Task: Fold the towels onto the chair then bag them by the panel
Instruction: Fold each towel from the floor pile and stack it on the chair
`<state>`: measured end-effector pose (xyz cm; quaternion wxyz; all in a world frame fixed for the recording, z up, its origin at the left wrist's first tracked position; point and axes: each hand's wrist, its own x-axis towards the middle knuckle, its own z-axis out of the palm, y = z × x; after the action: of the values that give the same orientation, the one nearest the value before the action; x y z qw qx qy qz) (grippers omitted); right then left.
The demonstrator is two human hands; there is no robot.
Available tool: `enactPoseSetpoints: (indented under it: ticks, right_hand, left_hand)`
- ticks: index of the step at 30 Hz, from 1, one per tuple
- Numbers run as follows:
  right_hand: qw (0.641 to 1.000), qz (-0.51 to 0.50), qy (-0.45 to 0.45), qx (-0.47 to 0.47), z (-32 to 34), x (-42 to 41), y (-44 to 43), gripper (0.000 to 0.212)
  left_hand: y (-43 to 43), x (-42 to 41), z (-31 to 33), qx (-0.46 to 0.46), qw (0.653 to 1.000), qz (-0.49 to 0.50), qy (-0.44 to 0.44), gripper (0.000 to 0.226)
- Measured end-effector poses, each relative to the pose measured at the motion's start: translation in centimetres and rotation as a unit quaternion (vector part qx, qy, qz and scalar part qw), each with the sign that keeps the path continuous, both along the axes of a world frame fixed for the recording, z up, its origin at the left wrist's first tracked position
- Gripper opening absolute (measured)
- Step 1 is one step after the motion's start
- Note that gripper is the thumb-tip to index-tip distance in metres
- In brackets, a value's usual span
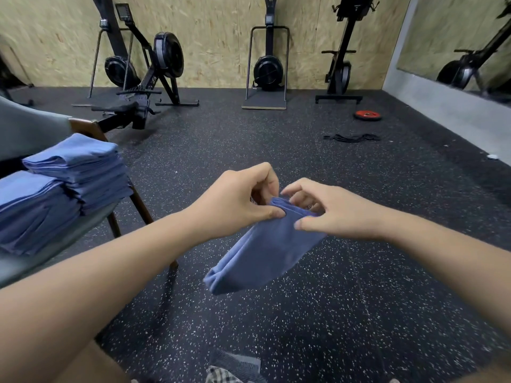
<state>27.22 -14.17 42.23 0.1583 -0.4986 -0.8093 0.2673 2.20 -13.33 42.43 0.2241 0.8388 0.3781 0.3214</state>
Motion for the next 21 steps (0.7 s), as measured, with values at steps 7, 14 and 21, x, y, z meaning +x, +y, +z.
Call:
enactPoseSetpoints:
  ticks: [7, 14, 21]
  right_hand:
    - [0.995, 0.032, 0.078, 0.052, -1.4, -2.1, 0.4, 0.031]
    - [0.991, 0.059, 0.077, 0.092, -0.2, -1.1, 0.3, 0.022]
    - [0.978, 0.046, 0.17, 0.11, 1.6, 0.2, 0.5, 0.006]
  left_hand:
    - [0.0, 0.7, -0.6, -0.036, 0.999, 0.0, -0.039, 0.031]
    - [0.8, 0.0, -2.2, -0.123, 0.989, -0.006, -0.086, 0.04]
    - [1.8, -0.4, -4.9, -0.184, 0.981, -0.054, 0.009, 0.026]
